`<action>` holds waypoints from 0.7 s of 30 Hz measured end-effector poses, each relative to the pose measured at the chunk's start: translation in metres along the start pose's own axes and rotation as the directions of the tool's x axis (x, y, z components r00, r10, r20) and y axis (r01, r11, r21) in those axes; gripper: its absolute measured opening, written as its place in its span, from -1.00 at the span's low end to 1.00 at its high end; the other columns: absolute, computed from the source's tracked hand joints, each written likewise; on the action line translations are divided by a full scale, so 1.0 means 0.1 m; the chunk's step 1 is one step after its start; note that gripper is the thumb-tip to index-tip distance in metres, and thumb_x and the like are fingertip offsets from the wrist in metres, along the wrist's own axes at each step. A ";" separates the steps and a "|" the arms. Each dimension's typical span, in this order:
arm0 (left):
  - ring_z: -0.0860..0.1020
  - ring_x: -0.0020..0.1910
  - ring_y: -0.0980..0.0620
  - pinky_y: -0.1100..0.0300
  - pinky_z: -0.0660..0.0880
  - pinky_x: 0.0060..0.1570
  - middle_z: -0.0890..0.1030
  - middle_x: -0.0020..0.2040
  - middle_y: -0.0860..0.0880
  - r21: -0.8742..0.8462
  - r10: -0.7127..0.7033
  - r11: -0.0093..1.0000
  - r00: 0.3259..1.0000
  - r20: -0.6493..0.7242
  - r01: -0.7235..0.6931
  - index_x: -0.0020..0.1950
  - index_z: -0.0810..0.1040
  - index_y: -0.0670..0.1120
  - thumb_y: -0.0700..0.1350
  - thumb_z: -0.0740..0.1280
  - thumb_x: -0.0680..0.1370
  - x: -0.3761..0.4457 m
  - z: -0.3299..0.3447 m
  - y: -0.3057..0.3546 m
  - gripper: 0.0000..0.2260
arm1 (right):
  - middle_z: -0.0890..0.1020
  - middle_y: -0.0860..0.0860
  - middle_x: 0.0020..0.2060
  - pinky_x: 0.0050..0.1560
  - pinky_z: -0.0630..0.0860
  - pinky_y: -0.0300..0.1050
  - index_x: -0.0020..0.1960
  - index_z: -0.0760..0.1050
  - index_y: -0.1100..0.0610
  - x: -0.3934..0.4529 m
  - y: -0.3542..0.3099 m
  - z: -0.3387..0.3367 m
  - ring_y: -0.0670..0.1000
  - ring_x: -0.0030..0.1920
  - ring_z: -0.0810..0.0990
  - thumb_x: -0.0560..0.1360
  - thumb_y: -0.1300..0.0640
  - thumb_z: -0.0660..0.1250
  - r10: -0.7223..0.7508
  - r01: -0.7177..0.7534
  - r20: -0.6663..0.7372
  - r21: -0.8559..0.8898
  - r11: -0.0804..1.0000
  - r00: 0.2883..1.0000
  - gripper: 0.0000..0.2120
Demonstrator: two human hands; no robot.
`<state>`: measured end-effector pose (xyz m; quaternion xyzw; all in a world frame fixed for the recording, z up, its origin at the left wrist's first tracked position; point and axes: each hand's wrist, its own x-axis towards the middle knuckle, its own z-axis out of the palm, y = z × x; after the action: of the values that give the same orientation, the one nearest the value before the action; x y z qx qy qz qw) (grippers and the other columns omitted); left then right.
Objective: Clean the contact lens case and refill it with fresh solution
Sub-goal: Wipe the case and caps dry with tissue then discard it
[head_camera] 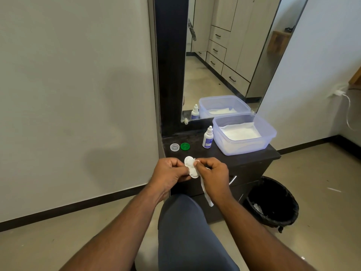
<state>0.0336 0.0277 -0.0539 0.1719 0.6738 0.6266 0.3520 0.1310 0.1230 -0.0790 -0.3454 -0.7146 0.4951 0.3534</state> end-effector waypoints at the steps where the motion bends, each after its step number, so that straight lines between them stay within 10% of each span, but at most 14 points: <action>1: 0.65 -0.33 -0.02 0.27 0.57 -0.35 0.64 -0.24 -0.25 -0.001 -0.001 1.000 1.000 -0.001 0.001 -0.15 0.57 -0.41 -0.42 0.41 0.39 0.00 0.00 0.00 -0.92 | 0.65 0.00 -0.13 -0.15 0.53 -0.33 -0.02 0.66 0.16 0.00 0.00 0.00 -0.11 -0.12 0.63 0.47 0.21 0.41 -0.022 0.022 0.001 -0.026 0.999 1.000 -0.89; 21: 0.68 -0.28 -0.05 0.24 0.58 -0.30 0.66 -0.25 -0.19 -0.019 -0.030 0.999 0.999 0.013 0.030 -0.28 0.60 -0.26 -0.40 0.41 0.41 0.03 -0.01 0.01 -0.90 | 0.62 -0.06 -0.14 -0.09 0.51 -0.29 -0.05 0.66 0.14 0.13 -0.01 -0.11 -0.14 -0.11 0.59 0.46 0.19 0.42 -0.186 0.207 0.120 -0.200 0.958 0.975 -0.90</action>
<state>0.0307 0.0292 -0.0537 0.1623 0.6679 0.6267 0.3673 0.1338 0.1387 -0.0729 -0.2829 -0.8109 0.3954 0.3258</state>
